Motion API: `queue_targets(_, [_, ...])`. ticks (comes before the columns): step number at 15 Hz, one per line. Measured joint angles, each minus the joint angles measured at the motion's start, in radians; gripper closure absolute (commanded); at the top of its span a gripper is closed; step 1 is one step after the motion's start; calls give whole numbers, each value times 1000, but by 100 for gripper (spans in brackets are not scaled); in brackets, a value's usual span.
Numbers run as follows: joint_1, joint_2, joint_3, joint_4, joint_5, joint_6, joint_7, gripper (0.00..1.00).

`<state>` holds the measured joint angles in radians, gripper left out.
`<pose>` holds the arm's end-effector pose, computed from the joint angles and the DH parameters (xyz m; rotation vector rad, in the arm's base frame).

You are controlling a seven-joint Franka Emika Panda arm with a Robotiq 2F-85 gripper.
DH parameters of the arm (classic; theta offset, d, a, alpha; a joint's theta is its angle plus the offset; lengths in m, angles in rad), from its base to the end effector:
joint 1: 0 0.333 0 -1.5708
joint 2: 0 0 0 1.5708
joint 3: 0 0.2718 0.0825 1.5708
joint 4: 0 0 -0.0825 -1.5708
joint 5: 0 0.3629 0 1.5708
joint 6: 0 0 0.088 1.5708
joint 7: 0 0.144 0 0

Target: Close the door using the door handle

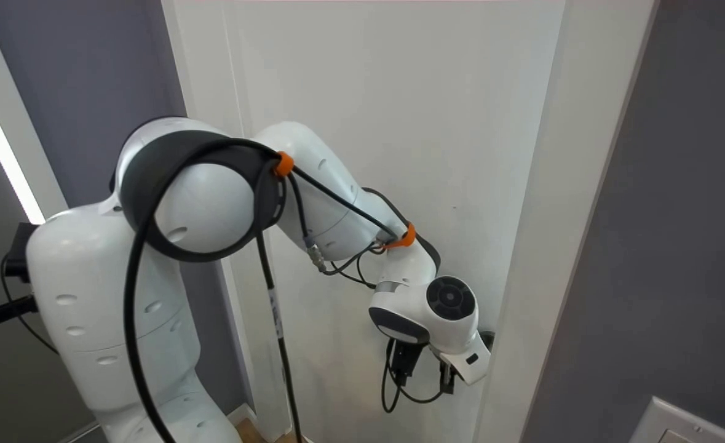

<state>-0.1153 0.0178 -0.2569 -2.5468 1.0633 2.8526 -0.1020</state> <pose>0.4156 -0.2034 0.2194 -2.2201 1.6161 -0.4844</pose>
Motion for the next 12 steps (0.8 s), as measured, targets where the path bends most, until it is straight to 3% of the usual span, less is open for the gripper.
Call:
queue_targets(6, [3, 3, 0, -11, -59, 34, 35, 0])
queue_targets(12, [-11, 1, 0, -56, -287, 80, 224, 0])
